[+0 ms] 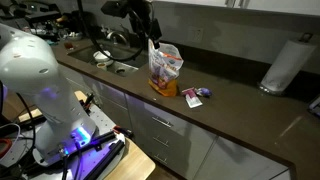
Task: Take one of the small packets and put it inside the large package
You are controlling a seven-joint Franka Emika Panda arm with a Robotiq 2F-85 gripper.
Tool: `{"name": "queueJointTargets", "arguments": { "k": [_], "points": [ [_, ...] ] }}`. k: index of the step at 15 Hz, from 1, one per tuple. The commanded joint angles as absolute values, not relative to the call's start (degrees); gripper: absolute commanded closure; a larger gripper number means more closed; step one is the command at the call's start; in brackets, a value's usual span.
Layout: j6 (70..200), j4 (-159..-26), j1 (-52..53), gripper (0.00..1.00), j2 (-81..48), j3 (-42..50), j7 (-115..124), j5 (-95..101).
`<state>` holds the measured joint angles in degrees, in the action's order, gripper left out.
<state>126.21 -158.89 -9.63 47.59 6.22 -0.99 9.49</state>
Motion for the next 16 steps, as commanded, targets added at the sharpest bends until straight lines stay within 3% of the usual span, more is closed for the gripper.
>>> {"name": "queueJointTargets", "arguments": {
  "k": [1,7,16],
  "points": [
    [126.01,-158.75,-9.8,0.0,47.58,6.01,-1.13,9.27],
    [129.71,-158.49,-10.21,0.0,44.26,6.48,-1.13,9.9],
    [139.73,-146.66,-12.38,0.0,22.05,12.22,-4.44,9.36]
  ]
}}
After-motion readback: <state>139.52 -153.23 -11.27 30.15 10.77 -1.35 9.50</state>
